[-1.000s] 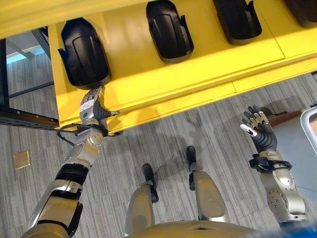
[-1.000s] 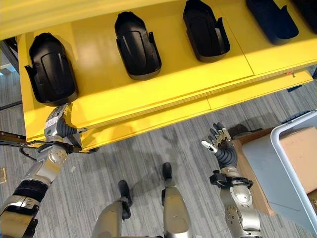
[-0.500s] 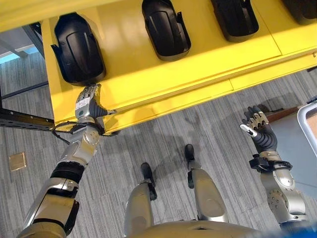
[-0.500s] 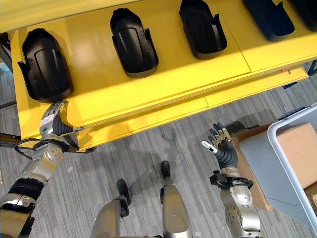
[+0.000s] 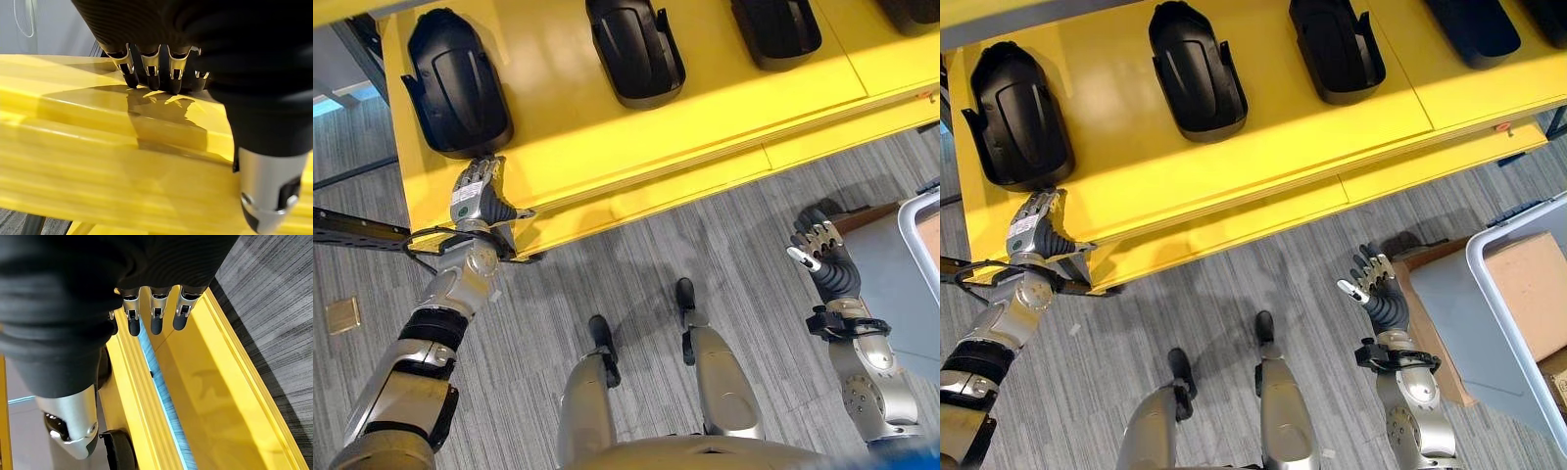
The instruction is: Move parts from the plastic box to the shelf.
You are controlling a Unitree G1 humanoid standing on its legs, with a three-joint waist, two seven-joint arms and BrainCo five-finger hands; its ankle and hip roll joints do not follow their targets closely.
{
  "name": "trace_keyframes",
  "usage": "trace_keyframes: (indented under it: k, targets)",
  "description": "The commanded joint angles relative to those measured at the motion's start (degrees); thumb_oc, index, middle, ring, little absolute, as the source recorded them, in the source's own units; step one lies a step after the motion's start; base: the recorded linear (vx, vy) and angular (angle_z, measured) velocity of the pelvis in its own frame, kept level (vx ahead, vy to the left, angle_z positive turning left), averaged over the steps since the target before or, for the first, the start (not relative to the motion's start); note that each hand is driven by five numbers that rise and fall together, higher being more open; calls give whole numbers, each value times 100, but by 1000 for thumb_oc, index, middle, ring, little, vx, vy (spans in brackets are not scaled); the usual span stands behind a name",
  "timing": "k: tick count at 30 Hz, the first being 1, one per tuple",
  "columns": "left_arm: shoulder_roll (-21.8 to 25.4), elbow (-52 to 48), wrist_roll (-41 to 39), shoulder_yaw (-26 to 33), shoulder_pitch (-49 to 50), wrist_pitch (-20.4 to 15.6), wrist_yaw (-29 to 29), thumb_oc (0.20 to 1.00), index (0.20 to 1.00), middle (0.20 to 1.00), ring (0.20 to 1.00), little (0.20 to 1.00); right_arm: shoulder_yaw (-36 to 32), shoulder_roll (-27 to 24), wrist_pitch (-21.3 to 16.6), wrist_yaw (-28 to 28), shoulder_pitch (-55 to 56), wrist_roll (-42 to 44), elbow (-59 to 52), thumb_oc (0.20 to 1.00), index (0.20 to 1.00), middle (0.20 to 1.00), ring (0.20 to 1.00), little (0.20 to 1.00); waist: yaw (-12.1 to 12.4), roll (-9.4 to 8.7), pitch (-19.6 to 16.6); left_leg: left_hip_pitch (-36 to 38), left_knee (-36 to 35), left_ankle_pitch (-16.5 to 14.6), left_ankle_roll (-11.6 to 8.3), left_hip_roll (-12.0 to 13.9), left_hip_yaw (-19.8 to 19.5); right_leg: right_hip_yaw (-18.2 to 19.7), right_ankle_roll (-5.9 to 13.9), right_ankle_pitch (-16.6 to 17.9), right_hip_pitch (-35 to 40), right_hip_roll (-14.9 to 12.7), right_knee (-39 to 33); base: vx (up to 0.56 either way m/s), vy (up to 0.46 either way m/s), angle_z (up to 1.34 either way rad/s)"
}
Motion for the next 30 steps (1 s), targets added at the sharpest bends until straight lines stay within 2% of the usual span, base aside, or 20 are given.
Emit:
trace_keyframes:
  k: [1,4,7,9,10,11,14,15,16,21,25,30]
  targets:
    - [381,332,15,142,-486,67,22,1000,1000,1000,1000,1000,-12,-305,-334,75,242,169,-570,1000,1000,1000,1000,1000,-27,-106,-260,96,514,-514,-103,116,-241,178,476,-613,194,-282,394,0,0,0]
    - [174,94,-47,198,-195,-11,-38,1000,1000,1000,1000,1000,-10,-294,-316,71,240,140,-566,1000,1000,1000,1000,1000,-3,-96,-256,105,514,-518,-101,106,-255,176,471,-620,207,-281,403,0,0,0]
    - [-239,-132,-242,319,333,-152,-91,1000,1000,1000,1000,1000,-16,-263,-277,44,171,138,-498,1000,1000,1000,1000,1000,45,-77,-251,161,488,-508,-96,88,-278,166,457,-641,264,-290,412,0,0,0]
    - [-674,-314,-573,372,805,-363,-208,1000,1000,1000,1000,1000,-44,-223,-234,30,135,140,-423,1000,1000,1000,1000,1000,97,-63,-270,237,460,-498,-95,75,-310,133,438,-670,359,-296,420,-40,-20,1]
    - [-768,-480,-647,374,976,-415,-279,1000,1000,1000,1000,1000,-54,-218,-216,21,121,119,-406,1000,1000,1000,1000,1000,97,-88,-272,197,430,-343,-68,45,-283,115,401,-552,341,-328,385,-79,-36,0]
    - [-910,-651,-861,433,1210,-513,-402,1000,1000,1000,1000,1000,-50,-206,-198,24,95,108,-371,1000,1000,1000,1000,1000,121,-77,-299,235,396,-324,-66,29,-308,97,396,-553,390,-340,371,-72,-35,2]
    - [-1002,-800,-1032,459,1409,-600,-512,1000,1000,1000,1000,1000,-63,-204,-179,15,66,79,-334,1000,1000,1000,1000,1000,150,-61,-322,281,357,-309,-67,20,-327,77,391,-560,454,-346,348,18,-22,8]
    - [-1012,-1882,-1526,541,2238,-992,-986,1000,1000,1000,1000,1000,-76,-188,-154,74,-8,55,-217,1000,1000,1000,1000,1000,270,0,-381,493,195,-267,-64,9,-403,-34,387,-585,720,-380,281,54,-61,17]
    - [-1091,-2193,-2050,597,2633,-1110,-1233,1000,1000,1000,1000,1000,-98,-205,-155,98,10,52,-135,1000,1000,1000,1000,1000,335,32,-411,666,34,-219,-65,-12,-459,-83,390,-599,894,-385,220,65,-70,22]
    - [-1387,-2926,-4620,746,3707,-1284,-2160,1000,1000,1000,1000,1000,-161,-239,-57,202,213,-166,55,1000,1000,1000,1000,1000,494,137,-551,1109,-380,-52,-60,-72,-599,-318,385,-625,1380,-420,28,35,-41,21]
    - [-1617,-3135,-5503,908,4382,-1121,-2586,1000,1000,1000,1000,1000,-224,-251,28,290,488,-366,233,1000,1000,1000,1000,1000,585,200,-754,1477,-776,94,-47,-123,-679,-535,385,-624,1748,-430,-187,30,-41,35]
    - [-1783,-3291,-5949,1177,4809,-1026,-2792,1000,1000,1000,1000,1000,-201,-194,200,479,825,-390,327,1000,1000,1000,1000,1000,634,232,-1048,1893,-1210,249,-42,-141,-768,-731,378,-681,2097,-395,-317,29,-33,20]
